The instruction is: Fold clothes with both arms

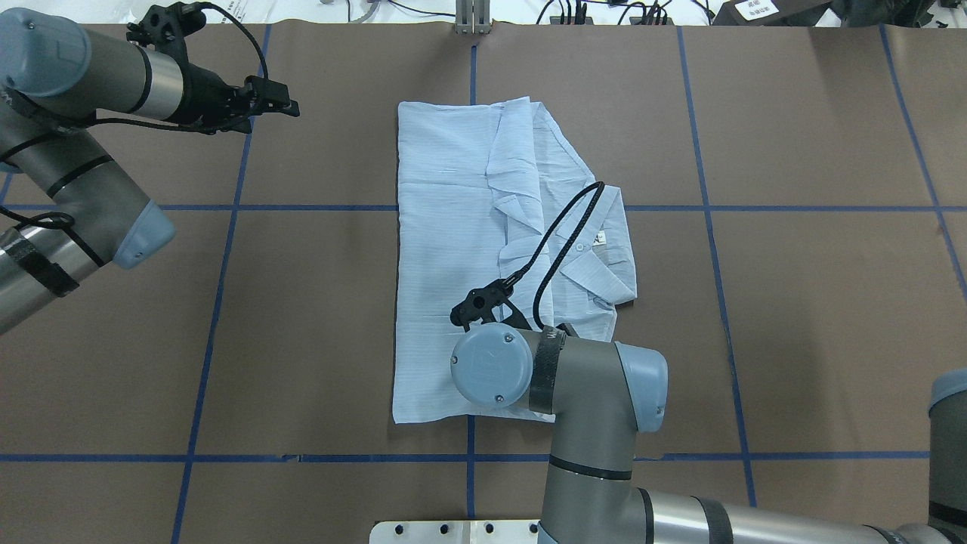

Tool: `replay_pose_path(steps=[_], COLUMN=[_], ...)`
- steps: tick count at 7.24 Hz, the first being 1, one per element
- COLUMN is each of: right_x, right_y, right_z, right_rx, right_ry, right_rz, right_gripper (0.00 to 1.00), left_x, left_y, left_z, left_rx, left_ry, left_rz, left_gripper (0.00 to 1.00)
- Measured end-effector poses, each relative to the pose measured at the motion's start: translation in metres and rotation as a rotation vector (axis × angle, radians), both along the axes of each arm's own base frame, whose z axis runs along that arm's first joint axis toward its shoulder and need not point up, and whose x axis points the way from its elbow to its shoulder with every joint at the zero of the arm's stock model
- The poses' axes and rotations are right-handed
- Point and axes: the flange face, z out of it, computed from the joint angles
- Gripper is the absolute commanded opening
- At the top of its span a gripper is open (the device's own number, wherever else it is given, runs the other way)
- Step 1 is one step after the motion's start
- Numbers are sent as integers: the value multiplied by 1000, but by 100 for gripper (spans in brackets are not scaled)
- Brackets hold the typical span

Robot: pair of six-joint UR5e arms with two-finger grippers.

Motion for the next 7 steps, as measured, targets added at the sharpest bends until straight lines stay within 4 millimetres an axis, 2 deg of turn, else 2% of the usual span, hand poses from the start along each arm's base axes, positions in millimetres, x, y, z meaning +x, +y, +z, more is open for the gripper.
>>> replay_pose_path(steps=[4,7], right_x=[5,34], right_y=[-3,-32], right_z=[9,31], right_rx=[-13,-41], right_ry=[10,24], right_rz=[-1,11], right_gripper=[100,100], left_x=[2,8], left_y=[-2,-2], left_z=[-4,-13], left_rx=[-1,5], left_ry=[4,10], left_rz=[-1,4], left_gripper=[100,100])
